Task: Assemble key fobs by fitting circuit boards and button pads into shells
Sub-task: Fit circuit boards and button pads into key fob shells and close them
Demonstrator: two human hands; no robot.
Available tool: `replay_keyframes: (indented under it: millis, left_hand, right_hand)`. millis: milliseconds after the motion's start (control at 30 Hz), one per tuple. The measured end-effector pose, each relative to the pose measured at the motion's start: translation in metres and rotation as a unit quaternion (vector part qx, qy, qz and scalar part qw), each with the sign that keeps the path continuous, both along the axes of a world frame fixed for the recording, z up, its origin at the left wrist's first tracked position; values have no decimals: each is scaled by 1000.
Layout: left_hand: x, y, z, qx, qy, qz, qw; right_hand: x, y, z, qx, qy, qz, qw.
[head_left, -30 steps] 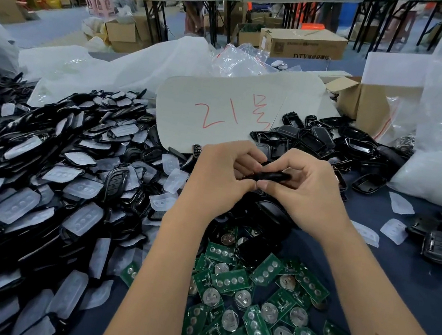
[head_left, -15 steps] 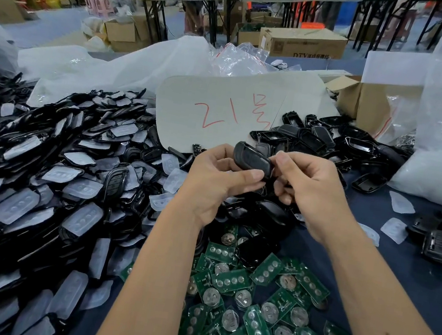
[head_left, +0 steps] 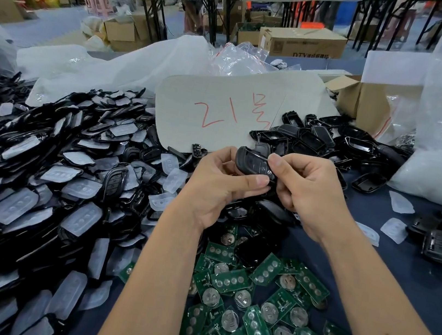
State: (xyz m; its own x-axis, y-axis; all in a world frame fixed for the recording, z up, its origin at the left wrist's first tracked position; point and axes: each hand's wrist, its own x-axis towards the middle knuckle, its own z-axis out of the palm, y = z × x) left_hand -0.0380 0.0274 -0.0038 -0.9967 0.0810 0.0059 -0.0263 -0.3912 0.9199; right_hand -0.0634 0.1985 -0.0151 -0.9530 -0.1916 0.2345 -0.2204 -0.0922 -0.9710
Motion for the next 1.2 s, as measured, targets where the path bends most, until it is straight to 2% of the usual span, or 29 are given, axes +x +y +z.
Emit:
replay_keyframes:
  millis: [200,300,467,700,967,1067,1200]
  left_hand:
    - [1,-1,-1,-32,31,3,999]
    - [1,-3,2,-18,32,1,999]
    - [0,-5,1,-25,15,15,999]
    - [0,-8,-1,-32,33,24,999]
    - [0,-5,-2,-24,15,26,999]
    - [-1,-5,-4,-88,11,61,994]
    - [-3,-5,-7,-283,76,119,949]
  right_hand:
    - [1,-1,2,-21,-35,8,999]
    - [2,-4,3,-46,-58,4,997]
    - [5,-4,4,-19,-28,-19,999]
    - [6,-5,4,3,6,-24,1000]
    - [6,-4,4,-6,-11,-35,999]
    - [3,-3,1,24,-21,-66,997]
    - [2,2,1,169,67,-111,977]
